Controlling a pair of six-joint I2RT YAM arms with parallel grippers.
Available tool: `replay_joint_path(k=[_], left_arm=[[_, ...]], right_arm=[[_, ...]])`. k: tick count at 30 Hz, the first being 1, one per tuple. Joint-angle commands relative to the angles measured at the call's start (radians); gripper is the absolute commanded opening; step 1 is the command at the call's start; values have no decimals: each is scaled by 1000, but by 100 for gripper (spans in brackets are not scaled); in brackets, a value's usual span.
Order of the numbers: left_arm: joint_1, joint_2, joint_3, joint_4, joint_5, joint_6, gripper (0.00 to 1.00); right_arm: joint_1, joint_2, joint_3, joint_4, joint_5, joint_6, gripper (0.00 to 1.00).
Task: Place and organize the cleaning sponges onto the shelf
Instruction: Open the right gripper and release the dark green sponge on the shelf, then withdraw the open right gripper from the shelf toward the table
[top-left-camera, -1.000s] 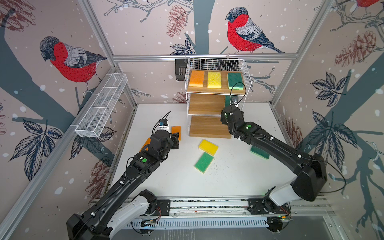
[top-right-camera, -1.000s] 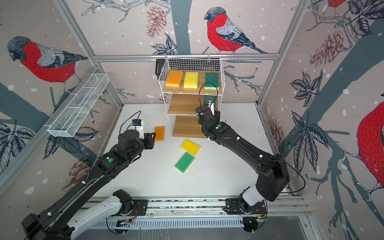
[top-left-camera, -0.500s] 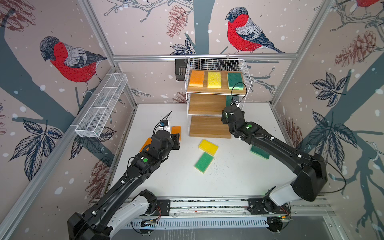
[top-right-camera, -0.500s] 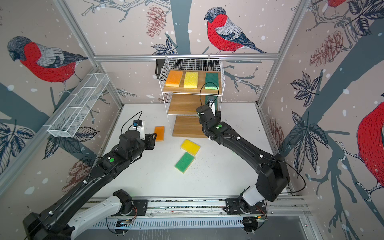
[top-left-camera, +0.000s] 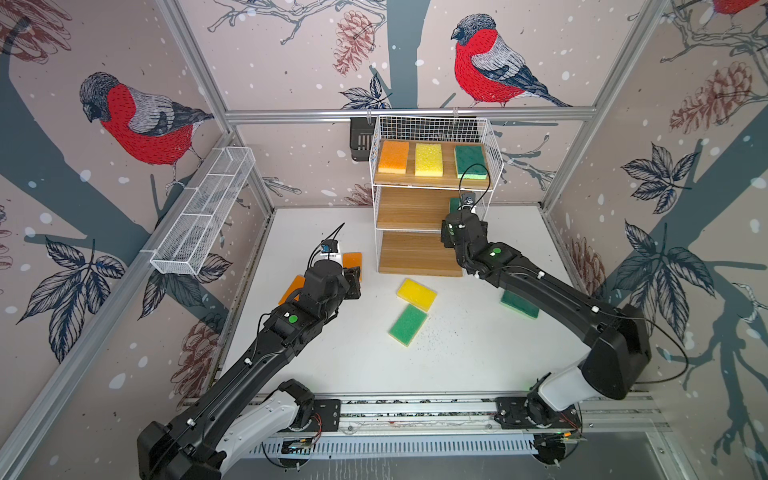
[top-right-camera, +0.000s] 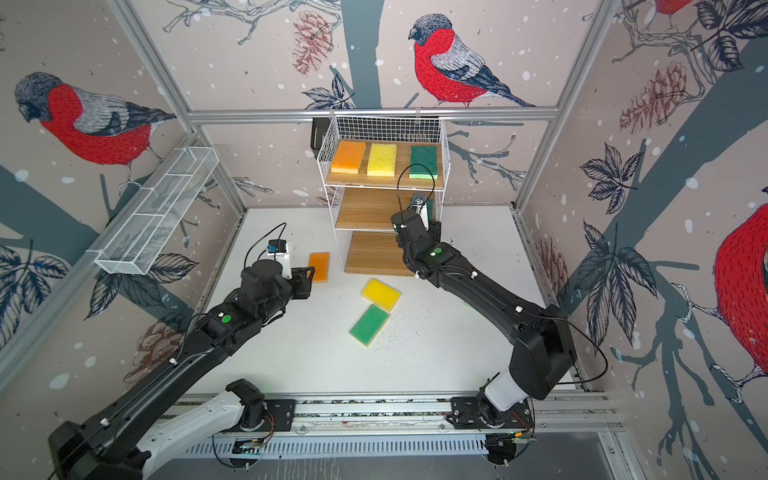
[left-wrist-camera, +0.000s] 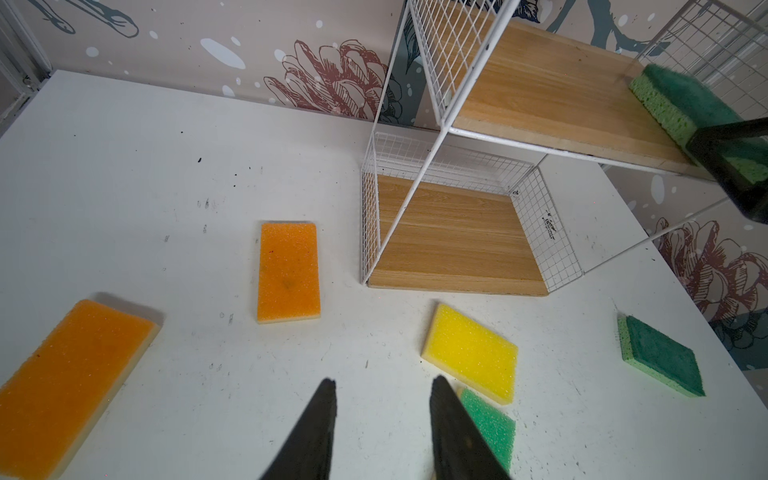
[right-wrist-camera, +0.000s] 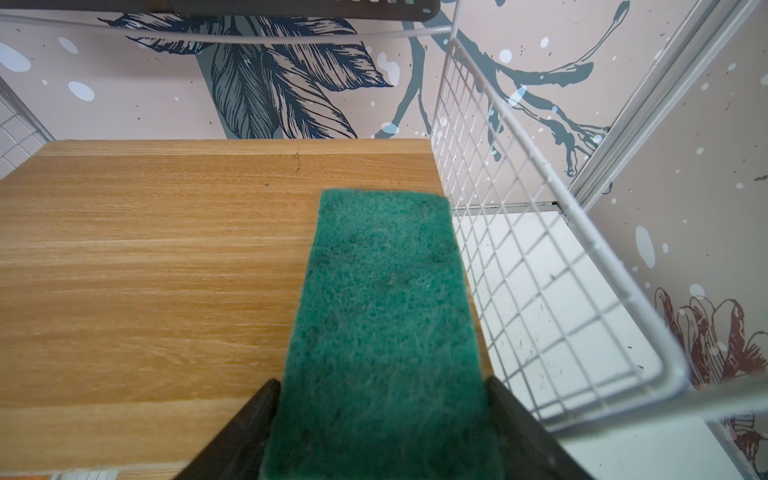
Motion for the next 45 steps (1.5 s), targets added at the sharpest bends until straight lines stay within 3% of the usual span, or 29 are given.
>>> replay_joint_path(k=[1,12,25,31,38,45], left_arm=[[1,2,-3,47,11,-4,39],[1,-4,1,45,23,-10,40],[2,-44,1,21,42,-21,40],[1,-58,1,13,47,-28,40],[1,-81,-6,13,49,-26,40],[1,-97,-24,40,47,-27,40]], right_arm=[[0,-7,12,28,4,-11,79],[4,-65,0,14,-15,12,84],[7,-223,-82,-7,-186,83,84],[10,-271,-132,-43,-257,121,70],[-7,-366,-267,24,-343,196,31],[-81,-414,-366,173,-505,285,21]])
